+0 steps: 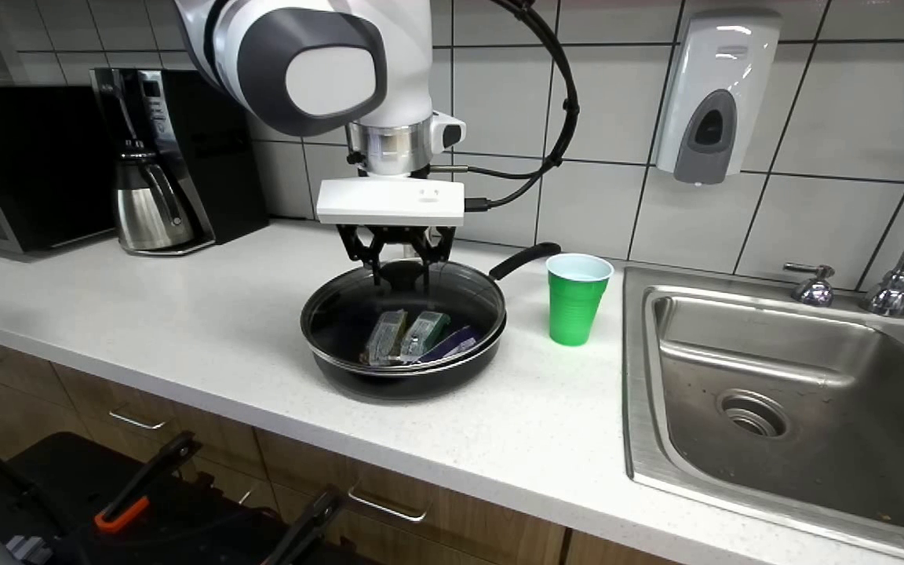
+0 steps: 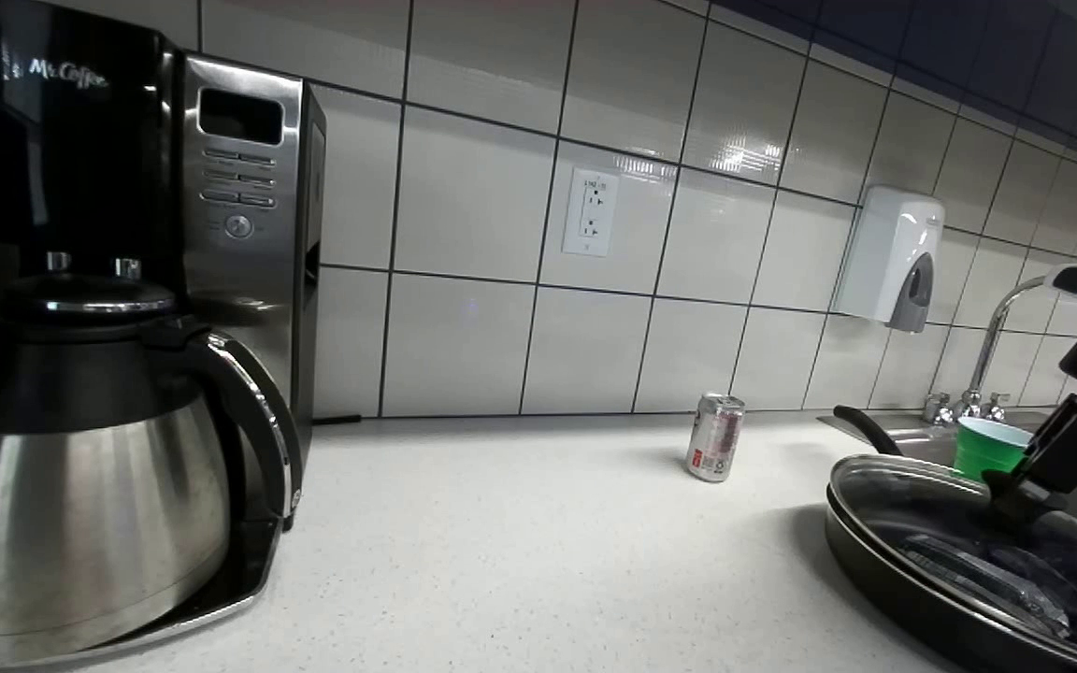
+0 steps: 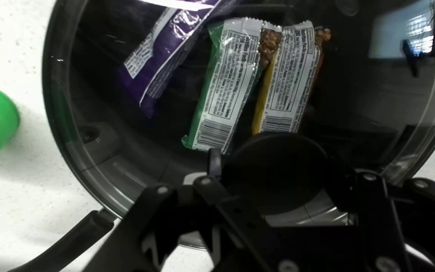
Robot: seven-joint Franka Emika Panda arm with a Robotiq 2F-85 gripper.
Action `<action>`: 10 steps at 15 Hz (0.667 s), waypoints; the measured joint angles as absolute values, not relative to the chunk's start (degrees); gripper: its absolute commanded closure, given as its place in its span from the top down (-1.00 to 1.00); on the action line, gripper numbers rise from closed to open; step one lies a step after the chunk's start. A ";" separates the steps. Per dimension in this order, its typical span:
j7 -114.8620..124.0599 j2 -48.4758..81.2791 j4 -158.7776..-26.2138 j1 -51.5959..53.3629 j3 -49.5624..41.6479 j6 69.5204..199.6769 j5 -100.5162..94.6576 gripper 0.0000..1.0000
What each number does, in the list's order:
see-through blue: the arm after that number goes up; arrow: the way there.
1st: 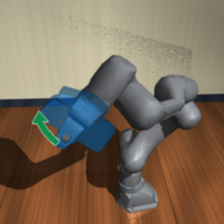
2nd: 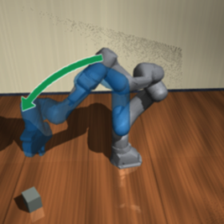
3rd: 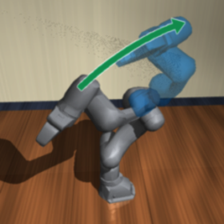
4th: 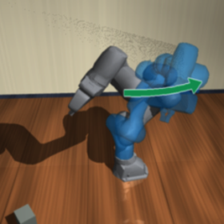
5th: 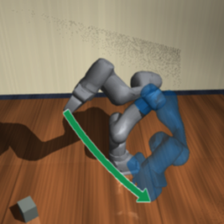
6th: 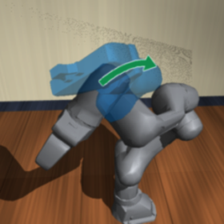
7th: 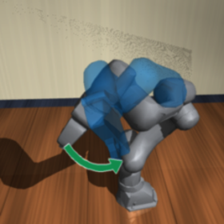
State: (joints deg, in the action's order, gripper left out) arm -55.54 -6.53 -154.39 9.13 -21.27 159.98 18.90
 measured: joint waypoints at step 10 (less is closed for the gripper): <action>-55.48 -8.65 -154.22 9.12 -21.49 159.88 18.06 1.00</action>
State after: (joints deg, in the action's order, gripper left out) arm -55.48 -8.65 -154.22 9.12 -21.49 159.88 18.06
